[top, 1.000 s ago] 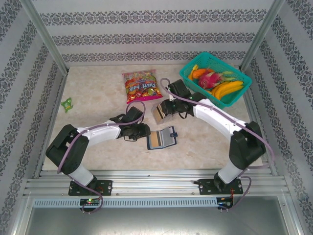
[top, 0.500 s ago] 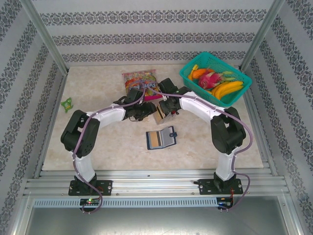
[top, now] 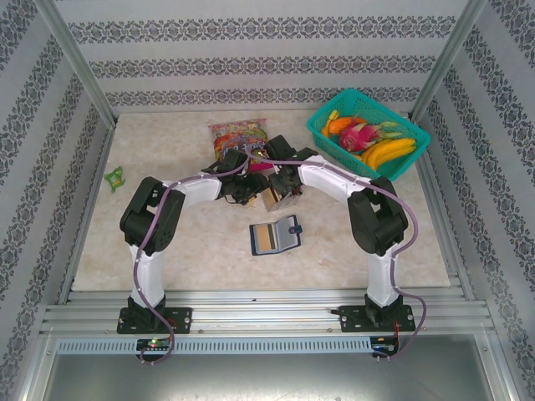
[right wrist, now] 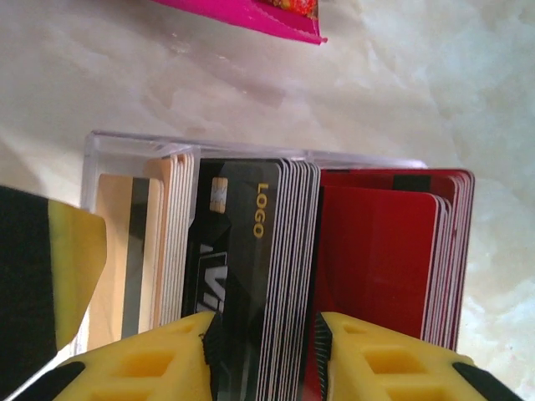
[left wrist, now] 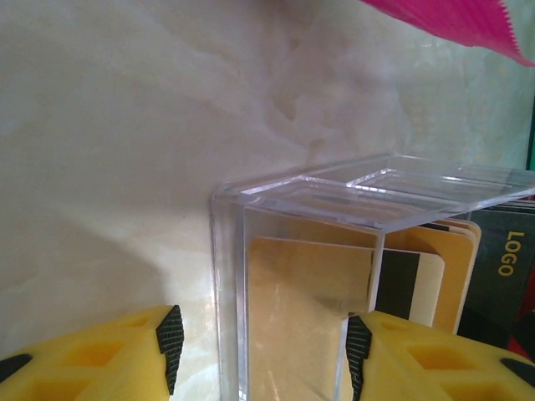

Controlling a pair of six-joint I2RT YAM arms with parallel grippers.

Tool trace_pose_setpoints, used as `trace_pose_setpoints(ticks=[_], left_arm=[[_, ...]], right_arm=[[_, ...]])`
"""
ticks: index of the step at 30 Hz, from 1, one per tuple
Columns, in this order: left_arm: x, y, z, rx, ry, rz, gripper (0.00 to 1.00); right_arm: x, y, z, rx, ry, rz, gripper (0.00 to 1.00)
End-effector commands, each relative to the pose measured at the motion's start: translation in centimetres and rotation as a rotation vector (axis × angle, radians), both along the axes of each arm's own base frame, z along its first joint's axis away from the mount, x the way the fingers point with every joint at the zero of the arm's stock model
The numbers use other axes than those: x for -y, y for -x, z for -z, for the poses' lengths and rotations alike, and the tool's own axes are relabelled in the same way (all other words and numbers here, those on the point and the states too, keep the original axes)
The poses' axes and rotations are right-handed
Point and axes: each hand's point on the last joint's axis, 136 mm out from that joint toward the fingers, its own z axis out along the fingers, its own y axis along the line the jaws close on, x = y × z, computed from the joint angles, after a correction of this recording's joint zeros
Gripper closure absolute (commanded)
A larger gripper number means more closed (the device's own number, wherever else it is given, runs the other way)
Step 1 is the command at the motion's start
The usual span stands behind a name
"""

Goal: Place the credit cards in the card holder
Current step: Pick up the credit card from the storage box.

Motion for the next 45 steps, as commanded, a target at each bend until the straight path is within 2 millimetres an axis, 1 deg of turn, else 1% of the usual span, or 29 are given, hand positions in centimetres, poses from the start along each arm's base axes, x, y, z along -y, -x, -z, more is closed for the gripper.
trace_pose_setpoints(ticks=[1,6,10,12,15,17,23,34,36,37,43,45], left_arm=[[-0.2,-1.1,0.1,0.006,0.018,-0.027,0.45],[-0.4,-0.8,0.6,-0.002,0.023,-0.031,0.46],[-0.4,-0.6,0.8,-0.008,0.022,-0.031,0.48],[-0.3,-0.5,0.8,-0.007,0.024,-0.029,0.48],[-0.4,-0.5,0.8,-0.006,0.024,-0.03,0.49],[-0.4,-0.4,0.8,-0.007,0.024,-0.03,0.49],[-0.5,-0.3,0.8,-0.006,0.025,-0.032,0.49],[-0.4,-0.2,0.4,-0.002,0.026,-0.027,0.49],[-0.5,-0.2,0.4,0.0,0.026,-0.028,0.49],[-0.5,-0.2,0.4,0.0,0.026,-0.029,0.49],[-0.5,-0.2,0.3,0.002,0.027,-0.028,0.49],[-0.5,-0.2,0.2,0.003,0.028,-0.029,0.49]], right_arm=[[0.3,-0.5,0.3,0.035,0.101,-0.017,0.63],[0.5,-0.4,1.2,0.052,0.179,-0.024,0.64],[0.7,-0.6,0.4,0.104,0.234,-0.014,0.65],[0.7,-0.7,0.0,0.118,0.233,-0.011,0.65],[0.8,-0.8,-0.7,0.136,0.221,-0.005,0.68],[0.7,-0.8,-1.0,0.137,0.215,-0.008,0.69],[0.6,-0.7,-1.1,0.131,0.212,-0.012,0.75],[0.8,-0.6,-2.5,0.155,0.199,-0.001,0.82],[0.8,-0.5,-2.6,0.155,0.197,-0.003,0.86],[0.8,-0.5,-2.7,0.155,0.196,-0.001,0.87],[0.5,-0.2,-3.2,0.144,0.16,-0.002,0.89],[0.2,0.0,-3.4,0.136,0.133,-0.006,0.93]])
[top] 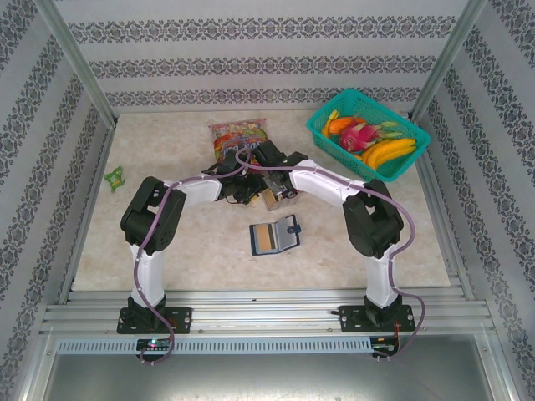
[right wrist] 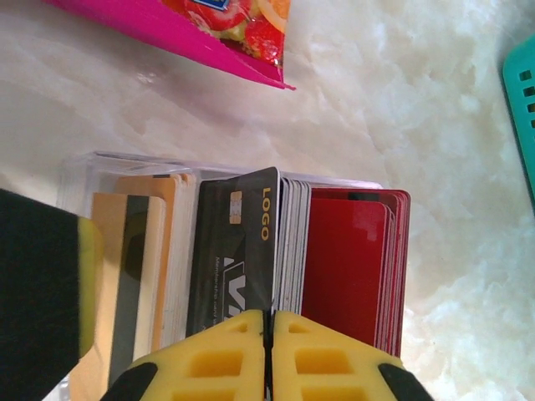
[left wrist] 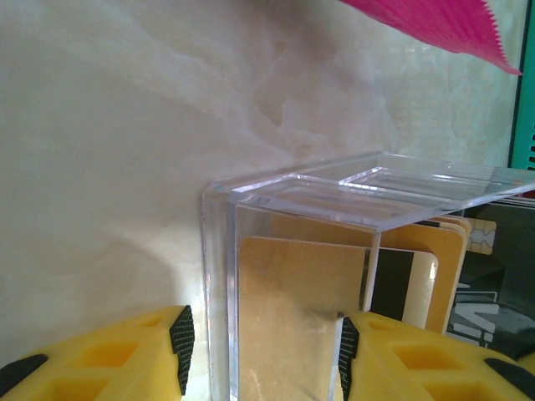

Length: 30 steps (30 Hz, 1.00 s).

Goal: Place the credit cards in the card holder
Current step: Pick up the credit card from the storage box.

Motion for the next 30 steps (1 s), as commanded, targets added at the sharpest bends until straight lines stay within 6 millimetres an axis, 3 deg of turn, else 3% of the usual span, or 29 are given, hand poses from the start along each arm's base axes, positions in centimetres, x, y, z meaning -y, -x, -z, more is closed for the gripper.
trace_pose_setpoints(ticks=[1,6,14,23,27,30], left_arm=[[-0.8,0.0,0.1,-0.006,-0.005,-0.017,0.49],[-0.8,0.0,-0.2,-0.002,-0.002,-0.014,0.49],[-0.8,0.1,-1.3,0.029,-0.006,0.0,0.49],[-1.3,0.7,-4.3,0.102,0.002,0.008,0.45],[-1.9,2.1,-5.4,0.119,-0.019,0.021,0.44],[-2.9,4.1,-5.6,0.114,-0.054,0.033,0.44]], right_arm=[[0.2,0.6,-2.0,0.007,-0.024,-0.001,0.93],[-0.5,1.1,-3.0,-0.025,-0.131,0.014,0.99],[-0.3,1.6,-5.4,-0.053,-0.352,0.103,1.0],[0.0,2.7,-8.7,-0.103,-0.715,0.162,1.0],[0.4,4.5,-10.3,-0.095,-0.795,0.162,1.0],[0.7,6.6,-10.2,-0.103,-0.823,0.17,1.0]])
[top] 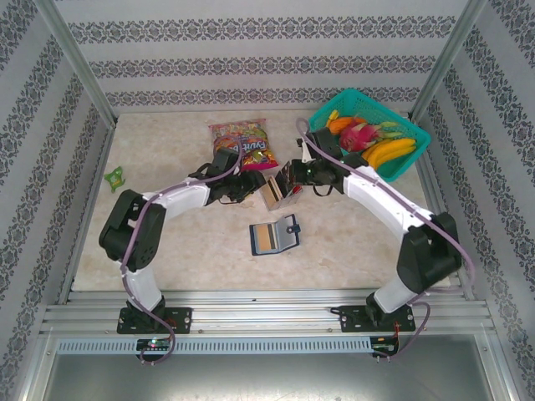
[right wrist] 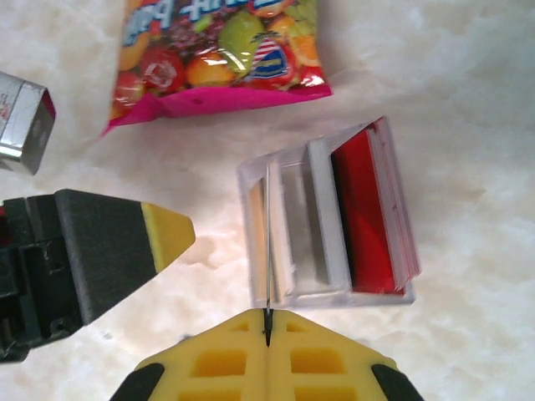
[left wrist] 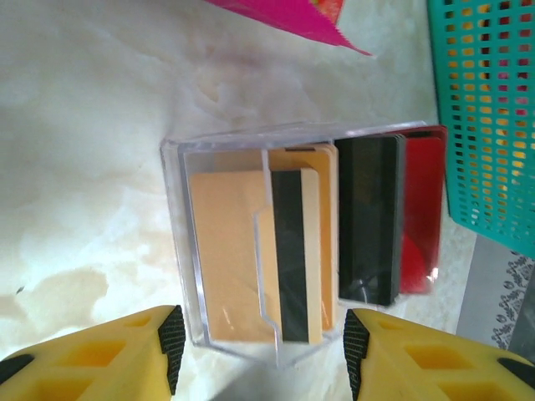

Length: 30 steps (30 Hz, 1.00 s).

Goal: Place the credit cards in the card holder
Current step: Pick up the credit card from the storage box, then touch the card holder at the bottom-center of the table.

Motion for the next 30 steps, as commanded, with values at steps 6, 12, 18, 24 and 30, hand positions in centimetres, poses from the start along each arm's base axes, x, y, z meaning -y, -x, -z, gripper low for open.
trace_pose_setpoints(ticks=[6,12,18,24,30], left_arm=[[-3.3,6.9,0.9,-0.039,-0.096,0.017,0.43],[-2.3,10.3,1.5,-0.061,-0.102,0.063,0.44],[-0.6,11.5,2.1,-0.062,-0.126,0.123,0.45],[1.2,11.8,2.6,-0.072,-0.132,0.17,0.46],[2.5,11.9,2.0,-0.05,-0.115,0.2,0.48]], right_arm=[[-1.8,6.5,1.7,-0.032,-0.075,-0.024,1.0],[-1.8,9.7,5.0,-0.072,-0.029,-0.011,1.0],[-0.1,10.9,6.5,-0.088,0.081,0.005,1.0],[1.7,11.0,7.6,-0.081,0.183,0.023,1.0],[0.9,10.9,6.8,-0.068,0.129,0.013,1.0]])
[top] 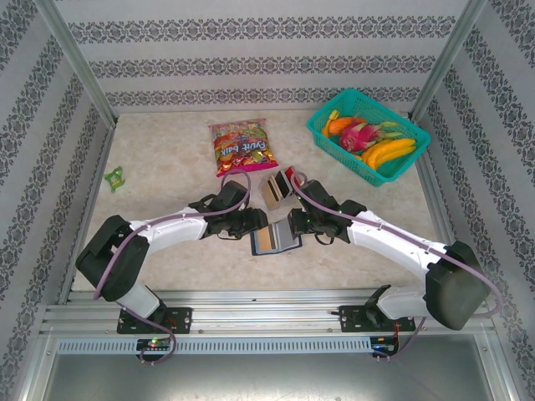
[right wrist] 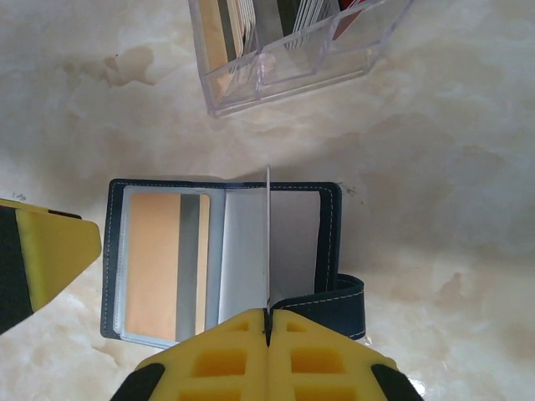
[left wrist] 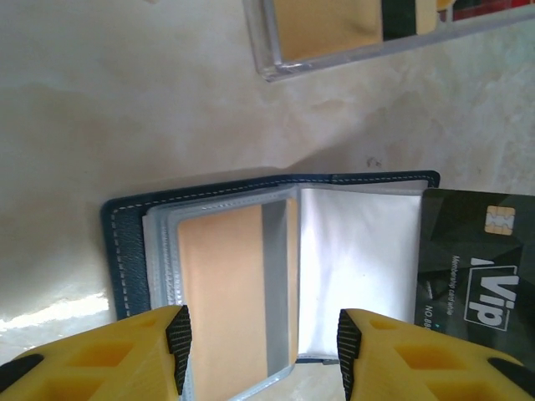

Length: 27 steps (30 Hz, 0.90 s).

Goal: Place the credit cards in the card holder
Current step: Touch the card holder at the bottom-center of the table.

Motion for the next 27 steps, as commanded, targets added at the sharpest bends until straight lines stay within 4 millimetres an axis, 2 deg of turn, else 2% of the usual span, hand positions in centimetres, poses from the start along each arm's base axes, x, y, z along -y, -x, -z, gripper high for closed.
trace_pose_setpoints(ticks=[1,7,15,21,24,27], left_arm=[[0.6,-0.1,-0.7,0.018,0.002,0.018,0.48],[0.4,0.1,-0.6,0.019,0.002,0.01,0.48],[0.7,-0.1,-1.5,0.049,0.092,-0.016,0.47],[-1.6,0.4,0.3,0.003,0.024,-0.081,0.48],[-3.1,0.6,1.3,-0.018,-0.018,-0.135,0.57],[-4.2,0.8,2.3,-0.046,-0.054,-0.161,0.62]], right_arm=[[-0.1,0.0,-1.0,0.032,-0.022,-0.006,1.0],[-2.4,0.5,-2.6,0.02,-0.148,-0.051,1.0],[-4.0,0.7,-2.8,-0.007,-0.252,-0.056,1.0],[-5.1,1.3,-1.2,-0.056,-0.237,-0.082,1.0],[-5.5,1.2,-0.3,-0.039,-0.16,-0.093,1.0],[-4.5,1.0,1.3,-0.037,-0.046,-0.056,1.0]])
